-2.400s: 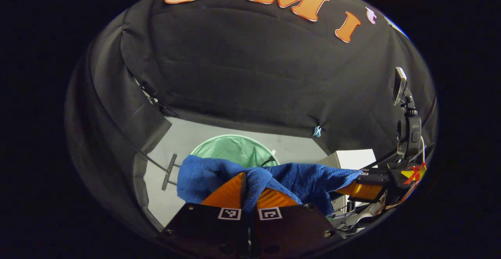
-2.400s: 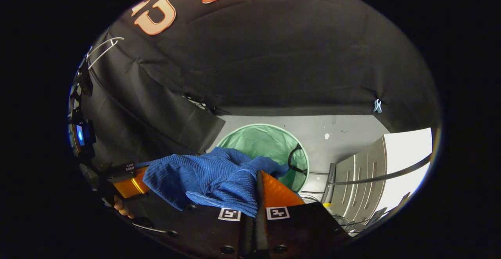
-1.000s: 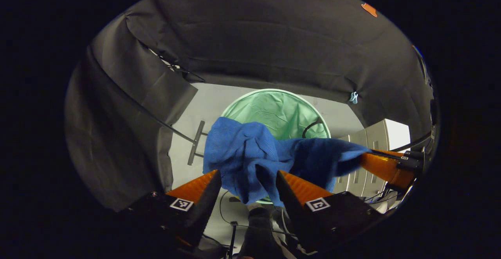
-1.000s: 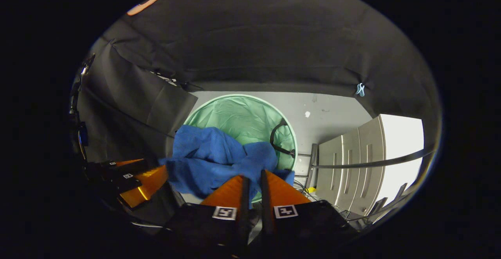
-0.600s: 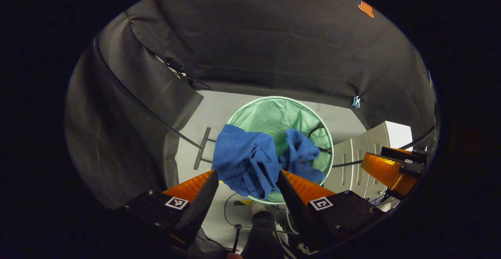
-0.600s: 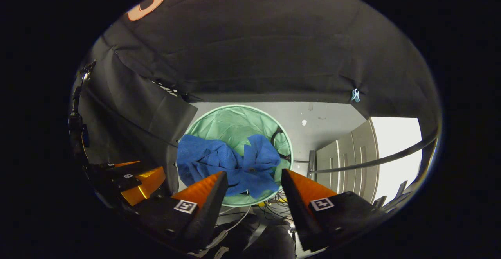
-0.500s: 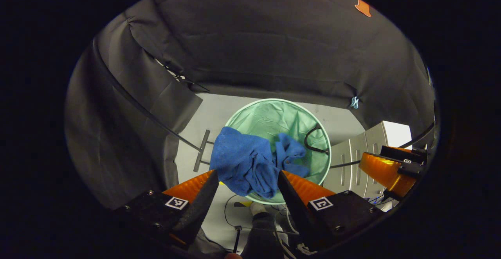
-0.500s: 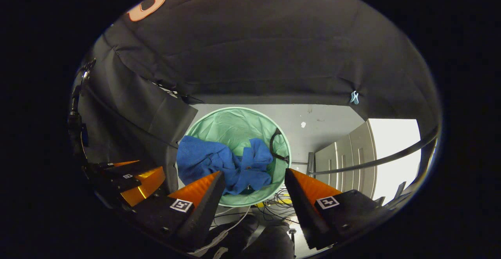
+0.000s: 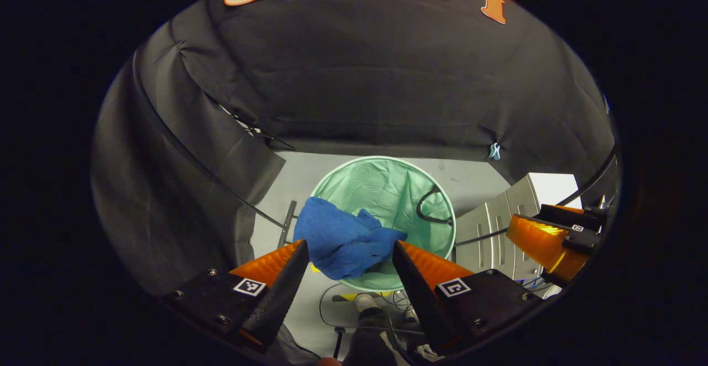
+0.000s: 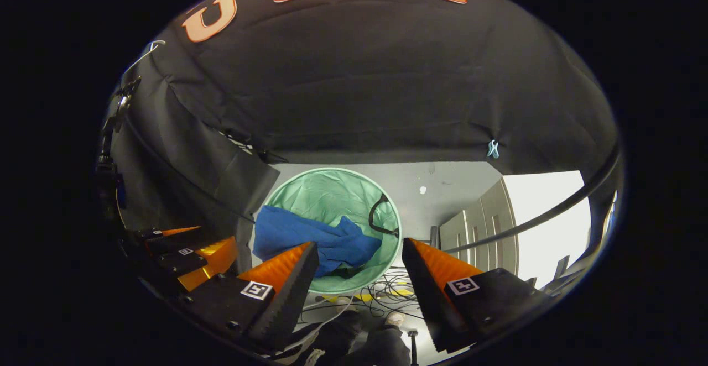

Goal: Grasp the clothes on the hanger with both hands and then place them into the laundry hamper below.

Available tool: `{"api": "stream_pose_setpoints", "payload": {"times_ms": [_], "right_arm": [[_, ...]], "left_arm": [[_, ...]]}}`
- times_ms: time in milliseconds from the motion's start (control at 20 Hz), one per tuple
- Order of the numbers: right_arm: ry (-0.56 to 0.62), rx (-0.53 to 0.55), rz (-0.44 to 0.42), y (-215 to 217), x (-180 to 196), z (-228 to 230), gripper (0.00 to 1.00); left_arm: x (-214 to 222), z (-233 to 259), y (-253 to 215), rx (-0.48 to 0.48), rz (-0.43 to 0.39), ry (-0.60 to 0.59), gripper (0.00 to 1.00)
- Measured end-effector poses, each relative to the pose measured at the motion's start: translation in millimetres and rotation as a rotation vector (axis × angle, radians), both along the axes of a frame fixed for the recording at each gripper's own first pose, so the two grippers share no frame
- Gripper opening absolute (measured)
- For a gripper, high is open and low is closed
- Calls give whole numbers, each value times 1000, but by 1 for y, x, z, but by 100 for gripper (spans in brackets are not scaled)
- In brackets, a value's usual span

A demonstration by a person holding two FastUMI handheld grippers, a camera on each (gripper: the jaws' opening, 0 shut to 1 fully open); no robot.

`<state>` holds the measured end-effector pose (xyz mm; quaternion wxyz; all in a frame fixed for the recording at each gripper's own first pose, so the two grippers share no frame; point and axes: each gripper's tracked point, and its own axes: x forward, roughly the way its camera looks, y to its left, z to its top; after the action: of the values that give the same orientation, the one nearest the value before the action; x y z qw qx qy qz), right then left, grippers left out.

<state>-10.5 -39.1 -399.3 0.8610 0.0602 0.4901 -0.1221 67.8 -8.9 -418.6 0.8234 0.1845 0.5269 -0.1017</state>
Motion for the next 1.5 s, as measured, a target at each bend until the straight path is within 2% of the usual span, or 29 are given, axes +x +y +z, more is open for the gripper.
{"api": "stream_pose_setpoints", "payload": {"times_ms": [450,650,1050,1300,1350,1500], "right_arm": [[-192,-142,20,-52,-27,103,99],[-317,-224,64,-70,-26,168,99],[-579,-248,154,-60,-13,305,99],[-718,-284,226,-51,-27,393,99],[-736,-284,229,-53,-31,405,92],[-804,-283,233,-62,-39,444,94]], "left_arm": [[1,46,-14,-74,-5,-171,97],[28,89,-30,-114,-5,-311,97],[47,218,-75,-234,-46,-593,96],[46,299,-88,-304,-59,-730,95],[44,314,-89,-308,-67,-751,96],[37,350,-94,-323,-76,-810,94]]}}
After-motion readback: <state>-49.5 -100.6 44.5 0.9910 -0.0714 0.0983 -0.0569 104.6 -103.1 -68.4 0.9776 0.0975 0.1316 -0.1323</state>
